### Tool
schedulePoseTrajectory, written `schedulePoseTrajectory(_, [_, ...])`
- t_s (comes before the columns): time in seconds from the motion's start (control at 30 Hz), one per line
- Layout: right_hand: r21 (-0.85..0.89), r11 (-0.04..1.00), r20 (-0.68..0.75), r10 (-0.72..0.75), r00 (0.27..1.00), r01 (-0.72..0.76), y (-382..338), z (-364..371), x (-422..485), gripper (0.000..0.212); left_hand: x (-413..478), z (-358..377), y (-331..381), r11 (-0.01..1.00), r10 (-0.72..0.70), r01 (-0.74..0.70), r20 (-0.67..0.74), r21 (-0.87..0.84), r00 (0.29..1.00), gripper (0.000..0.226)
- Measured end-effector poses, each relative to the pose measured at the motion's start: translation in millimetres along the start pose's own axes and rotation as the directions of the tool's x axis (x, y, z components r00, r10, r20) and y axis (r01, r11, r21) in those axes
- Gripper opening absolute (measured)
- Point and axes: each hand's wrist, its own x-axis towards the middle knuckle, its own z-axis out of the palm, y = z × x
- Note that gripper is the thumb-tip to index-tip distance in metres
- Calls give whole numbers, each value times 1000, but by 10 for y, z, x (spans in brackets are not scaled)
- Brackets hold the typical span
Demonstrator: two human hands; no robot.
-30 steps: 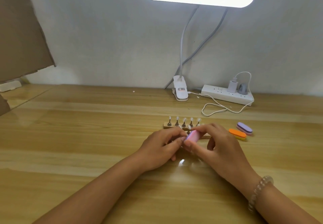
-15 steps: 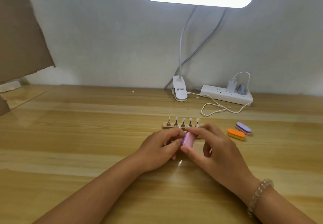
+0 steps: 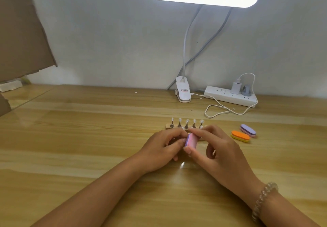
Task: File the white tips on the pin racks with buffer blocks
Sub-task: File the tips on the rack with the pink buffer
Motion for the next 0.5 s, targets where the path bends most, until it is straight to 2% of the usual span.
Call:
schedulePoseTrajectory(0.07, [9,1000,6,2,1000,-2,20,-2,10,54,-2,-3,-4,1000,-2,2,-3,15,1000,21])
schedulePoseTrajectory(0.2, [59,994,-30,97,995,-95,81,-32,66,62,-8,23,22,995,15,-19,45,98,999,17])
schedulePoseTrajectory(0.37, [5,1000,28,-7,1000,7,8,-3,9,51,-12,-9,12,1000,5,-5,-16,-12,1000,16])
schedulePoseTrajectory(0.5, [55,996,-8,67,998,-66,58,-25,50,61,-8,-5,30,999,29,-29,5,17,1000,16])
